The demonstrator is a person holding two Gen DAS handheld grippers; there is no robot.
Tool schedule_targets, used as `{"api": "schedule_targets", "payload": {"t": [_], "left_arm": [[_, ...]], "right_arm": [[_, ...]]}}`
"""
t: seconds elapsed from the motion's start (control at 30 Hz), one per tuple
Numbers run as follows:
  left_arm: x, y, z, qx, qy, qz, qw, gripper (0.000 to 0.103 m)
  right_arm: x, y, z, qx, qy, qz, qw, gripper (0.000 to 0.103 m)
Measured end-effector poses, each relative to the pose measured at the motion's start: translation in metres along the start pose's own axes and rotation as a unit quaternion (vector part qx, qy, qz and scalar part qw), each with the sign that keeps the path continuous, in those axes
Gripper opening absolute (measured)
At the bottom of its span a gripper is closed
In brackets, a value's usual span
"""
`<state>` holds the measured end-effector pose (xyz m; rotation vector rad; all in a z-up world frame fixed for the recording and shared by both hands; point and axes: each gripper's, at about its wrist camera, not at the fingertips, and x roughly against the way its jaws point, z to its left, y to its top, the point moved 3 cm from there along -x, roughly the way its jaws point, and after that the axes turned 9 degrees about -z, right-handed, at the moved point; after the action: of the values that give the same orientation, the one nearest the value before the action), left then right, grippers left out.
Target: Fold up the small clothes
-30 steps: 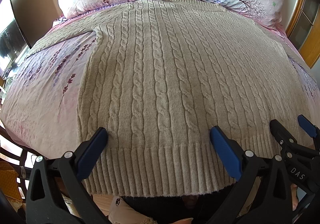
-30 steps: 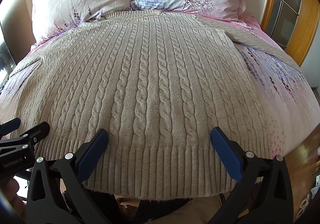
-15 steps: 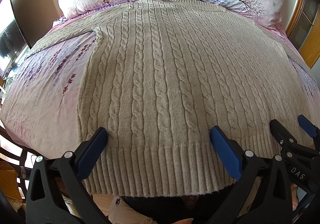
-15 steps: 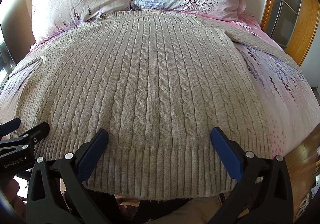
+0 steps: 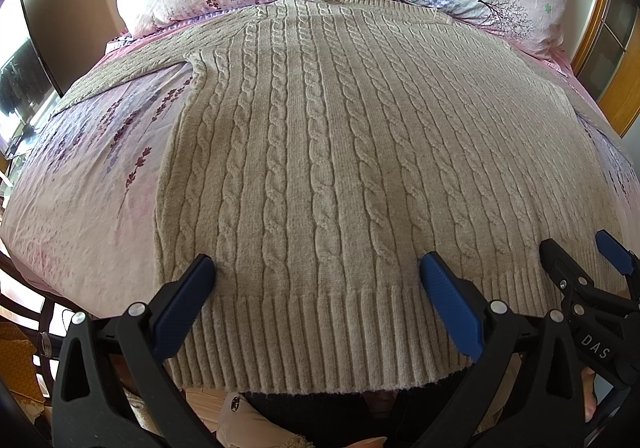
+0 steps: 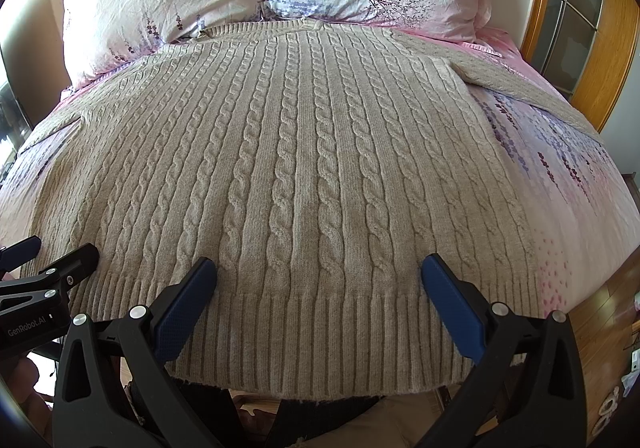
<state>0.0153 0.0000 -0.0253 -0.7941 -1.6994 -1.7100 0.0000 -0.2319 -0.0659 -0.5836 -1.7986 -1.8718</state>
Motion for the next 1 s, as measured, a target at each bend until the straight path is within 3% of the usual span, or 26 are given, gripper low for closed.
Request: {"api": "schedule_targets", "payload": {"t": [0.37,0.73,1.0], "left_arm": [[-0.0003,0.0000,0.0000,0.000,0.000,0.002,1.0000,0.101],[0.0007,0.0024,0.0009,0.000,0.001,0.023,0.9997,0.101],[-0.0048,0.0069,0.0007,-0.007,-0.004,0.041,0.9991,0.101]], "right_arm": [[-0.0005,0.0001,0.0008,0.000,0.000,0.004,1.000,0.102],[-0.0051,0.0060,-0.0001,0.016,0.011,0.047,0.999,0.102],[-0.0061,0.0062,-0.0004,0.044,0.035,0.035,0.998,0.102]]}}
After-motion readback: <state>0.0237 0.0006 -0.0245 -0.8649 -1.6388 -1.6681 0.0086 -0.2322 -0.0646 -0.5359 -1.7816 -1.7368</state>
